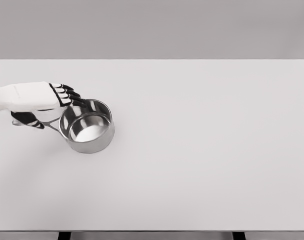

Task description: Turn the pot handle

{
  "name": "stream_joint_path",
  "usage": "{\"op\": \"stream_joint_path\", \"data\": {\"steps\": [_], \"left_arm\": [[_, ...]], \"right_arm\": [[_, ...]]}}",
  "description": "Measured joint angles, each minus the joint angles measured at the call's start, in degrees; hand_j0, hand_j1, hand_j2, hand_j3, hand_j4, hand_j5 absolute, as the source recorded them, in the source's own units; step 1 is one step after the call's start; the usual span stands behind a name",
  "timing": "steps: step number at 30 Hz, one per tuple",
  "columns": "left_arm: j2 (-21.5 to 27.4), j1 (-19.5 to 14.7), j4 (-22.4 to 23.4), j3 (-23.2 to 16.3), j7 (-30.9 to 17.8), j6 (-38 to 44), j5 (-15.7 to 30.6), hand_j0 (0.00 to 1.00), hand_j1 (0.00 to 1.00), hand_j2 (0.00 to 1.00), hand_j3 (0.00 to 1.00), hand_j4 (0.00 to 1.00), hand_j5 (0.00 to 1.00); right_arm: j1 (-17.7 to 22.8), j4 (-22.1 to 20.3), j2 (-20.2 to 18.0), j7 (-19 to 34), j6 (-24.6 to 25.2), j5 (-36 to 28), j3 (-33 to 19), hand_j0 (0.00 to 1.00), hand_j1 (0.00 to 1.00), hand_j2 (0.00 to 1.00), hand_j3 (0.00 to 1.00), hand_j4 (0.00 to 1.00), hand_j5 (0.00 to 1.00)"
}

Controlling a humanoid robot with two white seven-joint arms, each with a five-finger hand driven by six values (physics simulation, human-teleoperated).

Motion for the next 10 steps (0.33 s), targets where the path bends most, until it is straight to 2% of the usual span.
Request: {"op": "stream_joint_path", "data": {"steps": [3, 5, 7, 10], "left_arm": [[-0.38, -0.88, 6.32, 2.52, 0.0, 0.01, 3.38, 1.0, 1.0, 1.0, 1.0, 1.0, 1.0], [-1.89, -3.95, 11.9, 3.68, 0.01, 0.05, 4.23, 1.0, 1.0, 1.0, 1.0, 1.0, 1.0], [-4.19, -5.8, 17.18, 4.16, 0.01, 0.04, 4.16, 1.0, 1.0, 1.0, 1.0, 1.0, 1.0], [-7.07, -6.59, 21.19, 4.35, 0.0, 0.0, 2.75, 1.0, 1.0, 1.0, 1.0, 1.0, 1.0]], "right_arm": [[0.0, 0.0, 0.0, -0.01, 0.0, 0.0, -0.01, 1.0, 1.0, 1.0, 1.0, 1.0, 1.0], [0.0, 0.0, 0.0, -0.01, 0.0, 0.0, 0.0, 1.0, 1.0, 1.0, 1.0, 1.0, 1.0], [0.0, 0.0, 0.0, 0.02, 0.0, 0.0, 0.0, 1.0, 1.0, 1.0, 1.0, 1.0, 1.0], [0.0, 0.0, 0.0, 0.0, 0.0, 0.0, 0.0, 1.0, 1.0, 1.0, 1.0, 1.0, 1.0]]}}
